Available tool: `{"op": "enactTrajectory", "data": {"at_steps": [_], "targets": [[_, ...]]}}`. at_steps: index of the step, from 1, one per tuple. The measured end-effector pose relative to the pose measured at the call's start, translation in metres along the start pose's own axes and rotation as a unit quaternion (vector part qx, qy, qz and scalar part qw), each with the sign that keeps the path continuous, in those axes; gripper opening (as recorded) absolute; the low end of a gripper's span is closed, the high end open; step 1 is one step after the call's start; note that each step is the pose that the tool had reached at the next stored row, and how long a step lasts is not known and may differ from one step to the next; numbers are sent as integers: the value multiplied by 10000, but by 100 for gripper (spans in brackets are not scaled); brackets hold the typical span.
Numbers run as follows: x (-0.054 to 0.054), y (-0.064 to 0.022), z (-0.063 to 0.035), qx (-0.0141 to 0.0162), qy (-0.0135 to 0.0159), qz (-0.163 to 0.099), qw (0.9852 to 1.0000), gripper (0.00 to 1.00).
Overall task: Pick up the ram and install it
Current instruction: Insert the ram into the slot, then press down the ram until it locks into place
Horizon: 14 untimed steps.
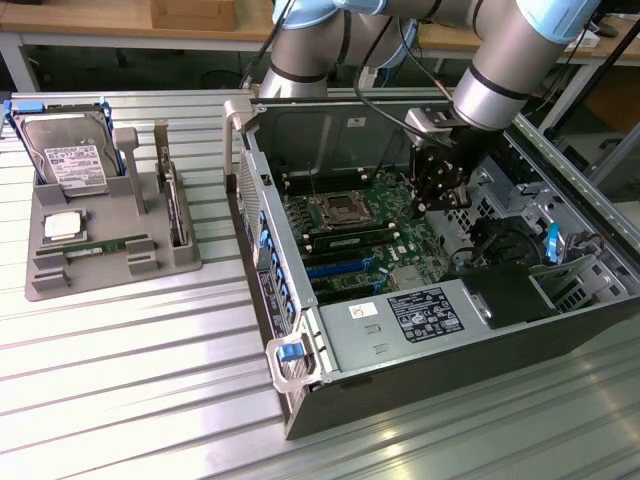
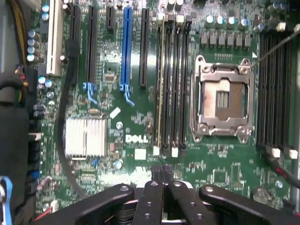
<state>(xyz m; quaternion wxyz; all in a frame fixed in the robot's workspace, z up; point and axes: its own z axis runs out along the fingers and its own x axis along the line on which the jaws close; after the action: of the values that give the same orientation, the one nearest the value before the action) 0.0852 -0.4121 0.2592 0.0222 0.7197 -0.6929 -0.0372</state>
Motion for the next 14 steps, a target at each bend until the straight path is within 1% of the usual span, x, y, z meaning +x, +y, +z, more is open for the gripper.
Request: {"op": "enactTrajectory", "data": {"at_steps": [1, 2, 4, 5, 6, 13, 14], "targets": [[0, -8, -22, 0, -1, 0, 10000, 10], [-1, -14, -79, 0, -2, 0, 10000, 10], [-2, -14, -144, 0, -1, 0, 10000, 10], [-2, -14, -155, 0, -9, 0, 10000, 10], [-2, -14, -154, 1, -14, 0, 10000, 10], [-3, -9, -151, 0, -12, -1, 10000, 10], [-5, 56, -125, 1, -13, -3, 10000, 10]]}}
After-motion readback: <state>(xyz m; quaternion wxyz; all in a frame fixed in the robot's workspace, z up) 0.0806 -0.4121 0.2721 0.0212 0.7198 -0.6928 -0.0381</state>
